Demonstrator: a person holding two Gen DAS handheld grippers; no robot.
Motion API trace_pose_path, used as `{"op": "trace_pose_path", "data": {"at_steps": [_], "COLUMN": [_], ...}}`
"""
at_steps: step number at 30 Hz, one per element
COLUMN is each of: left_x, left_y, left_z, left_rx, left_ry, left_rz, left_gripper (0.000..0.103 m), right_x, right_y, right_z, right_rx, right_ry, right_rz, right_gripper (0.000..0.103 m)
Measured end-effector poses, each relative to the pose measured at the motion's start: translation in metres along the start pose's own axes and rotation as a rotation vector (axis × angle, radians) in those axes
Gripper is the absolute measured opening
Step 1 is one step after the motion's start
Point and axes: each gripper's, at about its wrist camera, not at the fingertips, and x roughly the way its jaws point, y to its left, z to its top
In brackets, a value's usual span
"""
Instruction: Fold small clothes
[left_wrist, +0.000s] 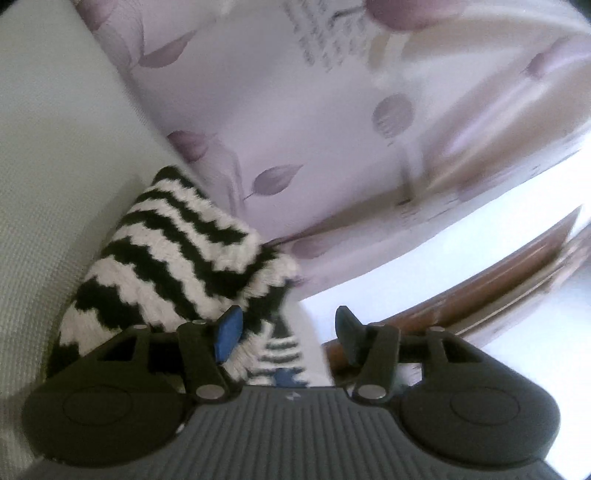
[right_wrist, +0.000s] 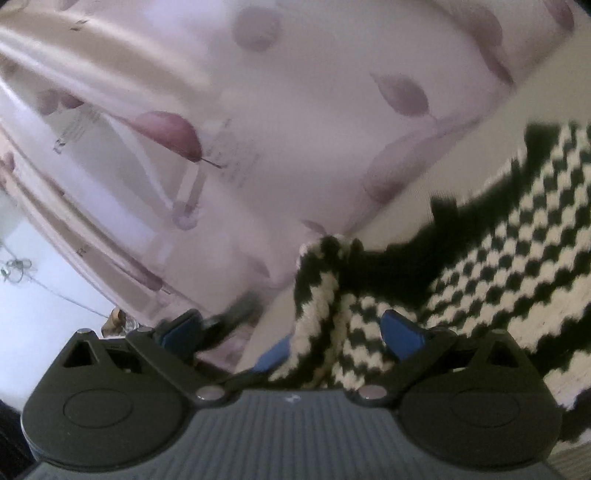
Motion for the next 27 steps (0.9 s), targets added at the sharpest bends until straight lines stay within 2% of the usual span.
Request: {"op": "trace_pose_path", "data": {"at_steps": [2, 4, 6, 8, 10, 12, 14, 16, 18, 21, 24, 26, 27], "left_x": [-0.011, -0.023, -0.029, -0.030, -0.031, -0.028, -0.024, -0.024, -0.021, -0.020, -0.019, -0.018, -0.019], "left_y": [0.000, 0.002, 0.003, 0.003, 0.005, 0.012, 0.018, 0.025, 0.029, 0.031, 0.031, 0.030, 0.030], "left_z": [-0.004, -0.008, -0.010, -0.015, -0.018, -0.024, -0.029, -0.032, -0.034, -0.037, -0.040, -0.041, -0.043], "left_rx": [0.016, 0.027, 0.054, 0.102, 0.124, 0.113, 0.102, 0.096, 0.102, 0.119, 0.150, 0.166, 0.173], "left_ry": [-0.027, -0.050, -0.054, -0.062, -0.039, -0.010, 0.006, 0.019, 0.035, 0.042, 0.044, 0.042, 0.042], "left_rz": [-0.019, -0.015, -0.008, 0.008, -0.009, -0.028, -0.072, -0.111, -0.135, -0.151, -0.156, -0.153, -0.152], "left_gripper": [0.073, 0.073, 0.073, 0.073, 0.073, 0.073, 0.073, 0.074, 0.074, 0.074, 0.075, 0.075, 0.075], "right_x": [0.005, 0.002, -0.008, -0.008, 0.000, 0.006, 0.015, 0.027, 0.036, 0.048, 0.057, 0.062, 0.064], "right_y": [-0.001, -0.002, -0.003, -0.007, -0.016, -0.025, -0.026, -0.022, -0.016, -0.010, -0.004, -0.001, 0.000], "right_z": [-0.001, 0.000, 0.000, 0.001, 0.001, -0.002, -0.005, -0.006, -0.005, 0.004, 0.005, 0.004, 0.003], "right_rx": [0.001, 0.011, 0.017, 0.048, 0.103, 0.154, 0.194, 0.202, 0.180, 0.124, 0.053, -0.008, -0.035], "right_ry": [0.015, -0.004, -0.053, -0.035, 0.001, 0.027, 0.045, 0.060, 0.071, 0.099, 0.138, 0.153, 0.161], "right_rz": [-0.037, -0.099, -0.105, -0.113, -0.111, -0.093, -0.036, 0.021, 0.026, -0.010, -0.083, -0.151, -0.189], "right_gripper": [0.103, 0.103, 0.103, 0.103, 0.103, 0.103, 0.103, 0.103, 0.103, 0.103, 0.103, 0.098, 0.091]}}
